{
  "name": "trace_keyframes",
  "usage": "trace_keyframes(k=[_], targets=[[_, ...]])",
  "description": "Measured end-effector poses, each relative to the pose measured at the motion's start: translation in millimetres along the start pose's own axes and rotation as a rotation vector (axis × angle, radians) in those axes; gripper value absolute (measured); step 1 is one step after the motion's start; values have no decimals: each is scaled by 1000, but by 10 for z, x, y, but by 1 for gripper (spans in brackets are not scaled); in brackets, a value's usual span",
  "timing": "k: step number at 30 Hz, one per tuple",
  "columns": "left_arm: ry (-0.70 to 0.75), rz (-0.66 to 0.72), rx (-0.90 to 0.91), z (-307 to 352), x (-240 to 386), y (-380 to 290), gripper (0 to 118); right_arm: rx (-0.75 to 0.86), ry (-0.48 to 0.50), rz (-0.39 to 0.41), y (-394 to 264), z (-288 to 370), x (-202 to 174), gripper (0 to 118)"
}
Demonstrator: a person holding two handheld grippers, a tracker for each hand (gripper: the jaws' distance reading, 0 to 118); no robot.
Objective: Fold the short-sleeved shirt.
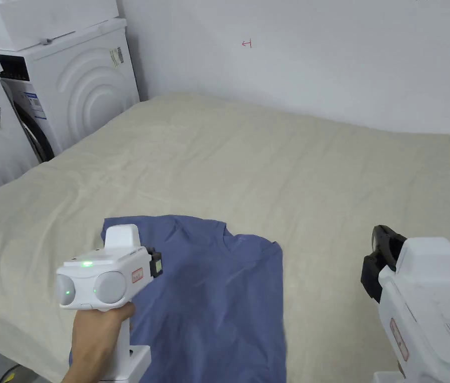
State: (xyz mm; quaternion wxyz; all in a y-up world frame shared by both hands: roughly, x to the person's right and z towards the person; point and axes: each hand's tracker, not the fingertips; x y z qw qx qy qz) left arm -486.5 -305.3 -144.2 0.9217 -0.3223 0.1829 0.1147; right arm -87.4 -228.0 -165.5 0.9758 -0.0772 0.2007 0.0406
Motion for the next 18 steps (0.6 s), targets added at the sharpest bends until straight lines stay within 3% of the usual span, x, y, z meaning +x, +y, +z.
trace_keyframes(k=[1, 5, 6, 13, 16, 18], targets=[[-6, -10, -58, -133, 30, -5, 16, -5, -6, 0, -18, -19, 31, 0], [36, -36, -269, -611, 126, -118, 94, -26, -24, 0, -57, -46, 88, 0], [39, -42, -276, -694, 143, -160, 103, -30, -27, 2, -71, -51, 104, 0], [71, -42, -410, -1141, 261, -449, 103, -70, -56, 7, -204, -106, 267, 0], [59, -3, -475, -1261, 290, -547, 68, -85, -70, 5, -218, -86, 283, 0], [49, 5, -483, -1301, 308, -610, 60, -92, -79, 1, -233, -80, 315, 0]])
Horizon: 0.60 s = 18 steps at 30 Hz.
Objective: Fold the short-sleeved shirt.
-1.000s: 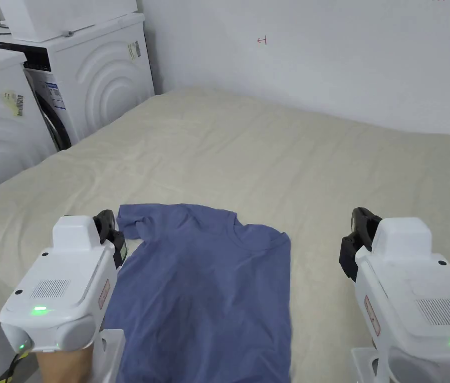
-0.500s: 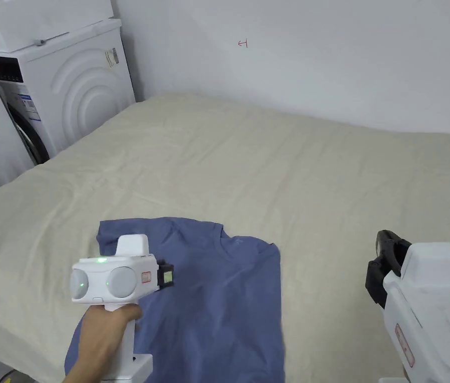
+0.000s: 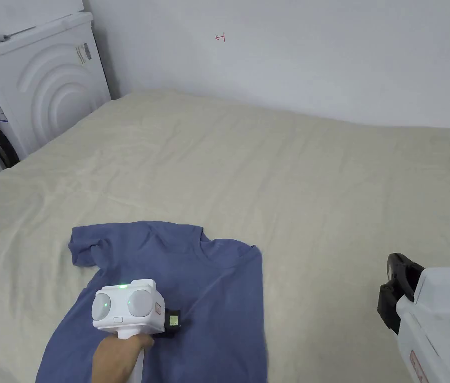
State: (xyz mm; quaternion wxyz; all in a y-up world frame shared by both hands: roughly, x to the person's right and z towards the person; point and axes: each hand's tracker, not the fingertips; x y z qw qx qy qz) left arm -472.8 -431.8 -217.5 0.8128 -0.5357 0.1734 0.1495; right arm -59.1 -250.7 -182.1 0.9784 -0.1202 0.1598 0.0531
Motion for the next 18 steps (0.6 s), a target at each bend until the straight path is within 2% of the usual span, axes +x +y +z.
trace_keyframes(k=[1, 3, 4, 6, 9, 16, 18], targets=[[24, -8, 37, 46, 24, -34, 52, -4, -4, -2, -2, 6, 15, 0], [26, -17, 31, 132, 67, -90, 14, -5, -11, -7, -10, 14, 45, 0], [23, -31, 42, 154, 77, -92, 14, -6, -15, -9, -21, 17, 76, 0], [42, -65, 63, 169, 85, -105, 2, -8, -18, -13, -26, 25, 106, 0], [13, -71, 78, 262, 38, -132, 0, -6, -20, -17, -24, 61, 147, 0], [-180, 123, 194, 738, -230, -62, 0, 13, -34, -31, -33, 179, 330, 0], [-219, 135, 238, 914, -245, -38, 0, 20, -42, -34, -27, 238, 387, 0]])
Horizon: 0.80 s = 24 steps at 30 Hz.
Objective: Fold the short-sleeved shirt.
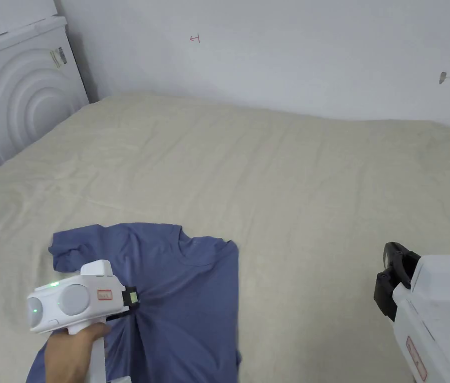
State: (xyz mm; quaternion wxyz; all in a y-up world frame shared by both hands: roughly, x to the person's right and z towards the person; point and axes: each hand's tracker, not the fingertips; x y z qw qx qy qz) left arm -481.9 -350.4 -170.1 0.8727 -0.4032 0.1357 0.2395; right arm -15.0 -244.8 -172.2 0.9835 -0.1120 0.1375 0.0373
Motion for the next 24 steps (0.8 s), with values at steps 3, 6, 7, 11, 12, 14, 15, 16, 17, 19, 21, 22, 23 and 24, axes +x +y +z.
trace_keyframes(k=[3, 6, 7, 11, 12, 14, 15, 16, 17, 19, 21, 22, 23, 24], targets=[[-34, -49, 48, 213, 176, 150, 0, 15, -19, -7, 23, 119, 91, 0], [-92, -119, 77, 379, 494, 294, 0, 29, -42, -16, 43, 245, 207, 0], [-109, -146, 91, 438, 624, 337, 0, 32, -52, -17, 51, 289, 246, 0], [-197, -245, 152, 631, 1224, 502, 0, 46, -94, -22, 75, 462, 423, 0], [-215, -262, 163, 667, 1351, 536, 0, 50, -104, -23, 79, 502, 465, 0], [-267, -302, 181, 786, 1696, 565, 0, 59, -131, -27, 83, 592, 579, 0], [-288, -317, 187, 820, 1821, 583, 0, 63, -143, -27, 83, 630, 626, 0], [-306, -345, 191, 855, 1986, 592, 0, 68, -160, -28, 86, 681, 683, 0], [-323, -378, 200, 902, 2150, 588, 0, 72, -173, -31, 89, 724, 734, 0], [-369, -422, 209, 974, 2426, 556, 0, 77, -199, -35, 86, 795, 846, 0], [-434, -450, 209, 1033, 2678, 526, 0, 82, -228, -37, 87, 870, 949, 0], [-464, -469, 209, 1067, 2825, 495, 0, 84, -245, -39, 97, 913, 989, 0], [-484, -491, 210, 1086, 2947, 465, 0, 86, -254, -41, 103, 947, 1025, 0], [-502, -516, 211, 1103, 3089, 425, 0, 88, -269, -44, 108, 981, 1068, 0]])
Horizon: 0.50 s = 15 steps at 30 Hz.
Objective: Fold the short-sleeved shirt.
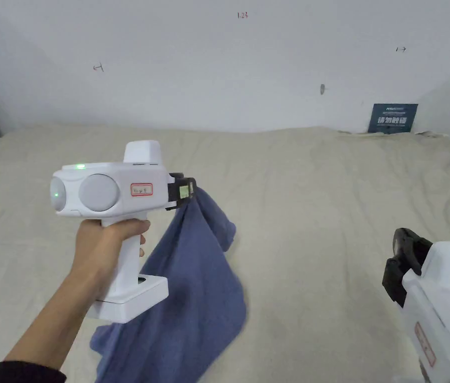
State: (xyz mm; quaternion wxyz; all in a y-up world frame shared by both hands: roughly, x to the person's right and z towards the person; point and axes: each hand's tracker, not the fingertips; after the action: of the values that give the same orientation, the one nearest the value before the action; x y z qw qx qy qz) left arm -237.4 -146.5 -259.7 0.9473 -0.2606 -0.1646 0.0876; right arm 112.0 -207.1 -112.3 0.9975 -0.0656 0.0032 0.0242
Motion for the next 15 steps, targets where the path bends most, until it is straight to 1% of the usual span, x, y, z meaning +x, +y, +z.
trace_keyframes(k=[5, 8, 11, 15], targets=[[-136, -51, -23, -272, 553, 69, 0, 17, -62, -2, 54, 136, 249, 0], [-185, -87, -43, -410, 851, 12, 0, 21, -95, -3, 11, 148, 454, 0], [-261, -78, -83, -544, 1077, -112, 0, 18, -125, -1, -20, 189, 599, 0], [-304, -96, -126, -761, 1259, -303, 0, 9, -153, -3, -37, 243, 668, 0]])
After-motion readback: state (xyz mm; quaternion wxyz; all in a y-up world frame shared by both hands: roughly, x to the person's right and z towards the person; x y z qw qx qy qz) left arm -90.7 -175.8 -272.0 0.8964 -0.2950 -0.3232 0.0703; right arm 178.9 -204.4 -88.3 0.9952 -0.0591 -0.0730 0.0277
